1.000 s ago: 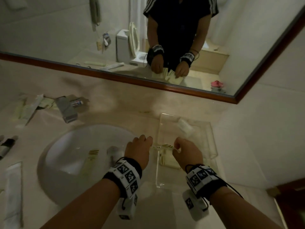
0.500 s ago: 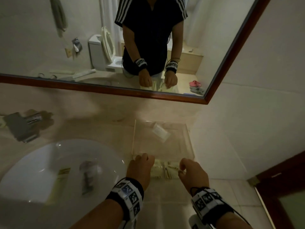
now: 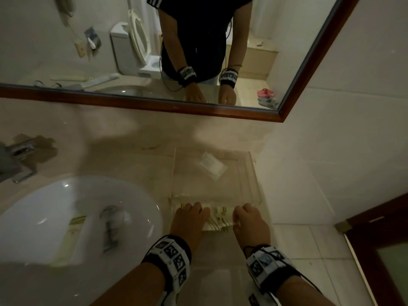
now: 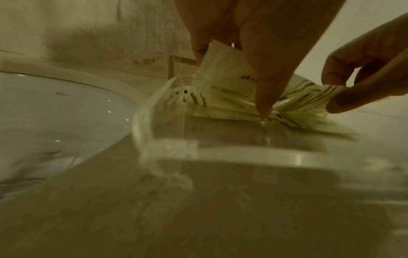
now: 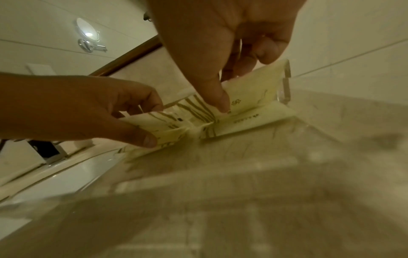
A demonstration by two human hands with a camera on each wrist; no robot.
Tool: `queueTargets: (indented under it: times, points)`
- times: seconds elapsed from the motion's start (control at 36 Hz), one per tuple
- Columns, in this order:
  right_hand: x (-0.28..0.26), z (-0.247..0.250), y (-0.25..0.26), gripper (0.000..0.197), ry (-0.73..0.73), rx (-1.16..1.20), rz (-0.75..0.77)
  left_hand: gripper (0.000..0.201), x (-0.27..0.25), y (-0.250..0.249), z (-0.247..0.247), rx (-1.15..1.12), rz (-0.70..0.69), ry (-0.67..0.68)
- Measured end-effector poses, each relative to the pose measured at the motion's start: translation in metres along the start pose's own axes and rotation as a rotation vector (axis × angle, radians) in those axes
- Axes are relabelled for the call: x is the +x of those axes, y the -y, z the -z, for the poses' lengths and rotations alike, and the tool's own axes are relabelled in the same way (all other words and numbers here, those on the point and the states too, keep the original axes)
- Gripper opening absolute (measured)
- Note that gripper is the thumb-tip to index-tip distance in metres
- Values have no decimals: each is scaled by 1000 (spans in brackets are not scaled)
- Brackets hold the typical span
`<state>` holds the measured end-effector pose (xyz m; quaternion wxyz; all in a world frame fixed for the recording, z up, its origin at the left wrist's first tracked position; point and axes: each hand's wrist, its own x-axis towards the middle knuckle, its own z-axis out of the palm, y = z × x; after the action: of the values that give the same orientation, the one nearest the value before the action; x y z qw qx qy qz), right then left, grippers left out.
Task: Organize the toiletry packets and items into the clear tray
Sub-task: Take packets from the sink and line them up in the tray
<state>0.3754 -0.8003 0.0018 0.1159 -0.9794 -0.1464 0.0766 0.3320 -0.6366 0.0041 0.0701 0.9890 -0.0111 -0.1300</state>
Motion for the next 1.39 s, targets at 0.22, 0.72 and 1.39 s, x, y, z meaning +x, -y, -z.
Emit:
queueTargets:
  times: [0.22, 0.72, 1.39]
  points:
    - [-6, -12, -9, 23, 90, -2, -23, 42, 0, 15, -6, -12, -85, 28]
    - [-3, -16, -14, 27, 94, 7, -99, 53, 9, 23, -7, -21, -143, -31]
    - [1, 27, 52, 17, 29, 141, 80, 35, -38, 53, 38, -116, -16, -27]
